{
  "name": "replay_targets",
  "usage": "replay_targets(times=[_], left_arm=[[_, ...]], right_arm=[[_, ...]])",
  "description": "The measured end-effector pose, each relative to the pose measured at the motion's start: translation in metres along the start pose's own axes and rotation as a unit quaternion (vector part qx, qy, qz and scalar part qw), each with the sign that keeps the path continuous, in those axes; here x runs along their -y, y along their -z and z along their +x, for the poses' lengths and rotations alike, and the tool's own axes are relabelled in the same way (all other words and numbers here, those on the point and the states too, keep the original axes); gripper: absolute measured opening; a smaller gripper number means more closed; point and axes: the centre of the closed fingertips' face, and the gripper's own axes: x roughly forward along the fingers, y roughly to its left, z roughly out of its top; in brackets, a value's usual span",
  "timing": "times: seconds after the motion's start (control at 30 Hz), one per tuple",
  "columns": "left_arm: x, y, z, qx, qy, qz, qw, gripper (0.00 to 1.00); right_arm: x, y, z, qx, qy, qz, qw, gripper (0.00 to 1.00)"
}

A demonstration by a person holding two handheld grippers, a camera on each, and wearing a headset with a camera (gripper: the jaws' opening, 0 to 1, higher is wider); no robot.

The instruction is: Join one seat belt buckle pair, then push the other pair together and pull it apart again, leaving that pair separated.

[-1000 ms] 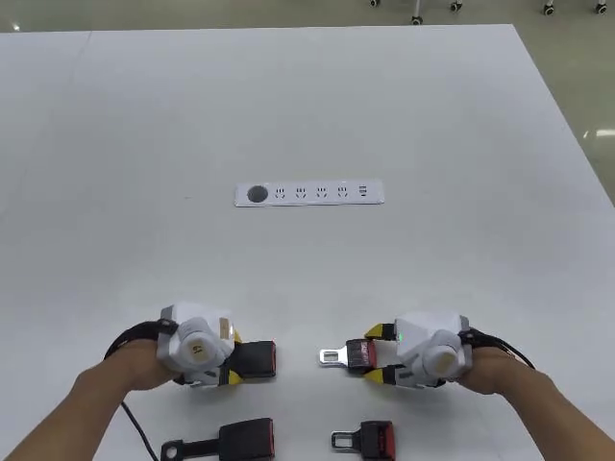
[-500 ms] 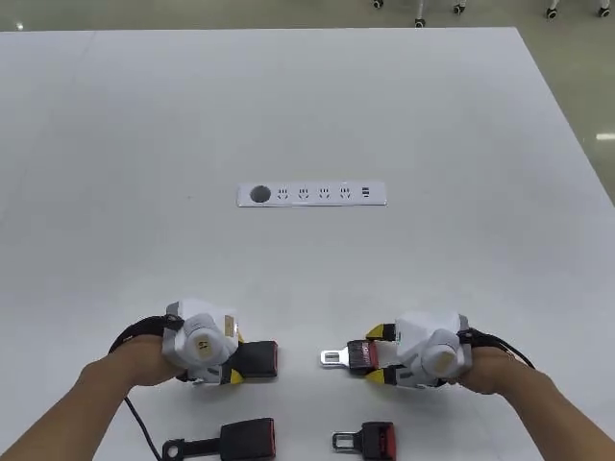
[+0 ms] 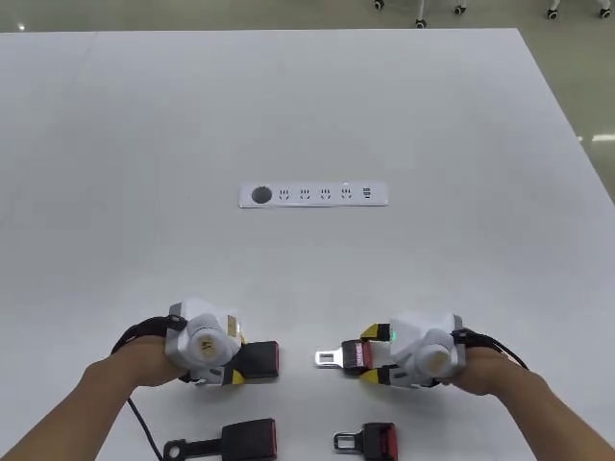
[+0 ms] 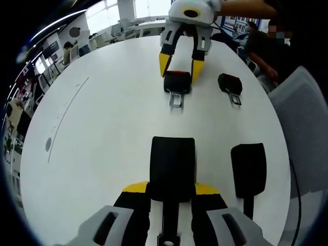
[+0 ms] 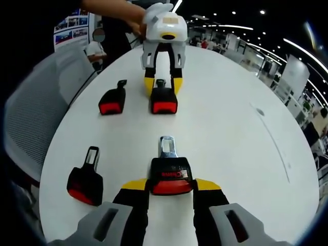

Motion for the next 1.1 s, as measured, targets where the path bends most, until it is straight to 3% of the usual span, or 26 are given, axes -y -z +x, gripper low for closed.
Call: replay_targets(times=[0.63, 1.1], left_arm=[[0.001, 0.0, 0.001, -0.003, 0.004, 0.0, 1.0, 0.31], [-0.004, 0.008, 0.006, -0.004, 0.009, 0.004, 0.9999, 0.31]], right_arm=[[0.003, -0.008, 0.029, 0.01, -0.007, -0.006, 0.9999, 0.29], [0.001, -0.028, 0.036, 0.017, -0.013, -0.015, 0.9997, 0.29]])
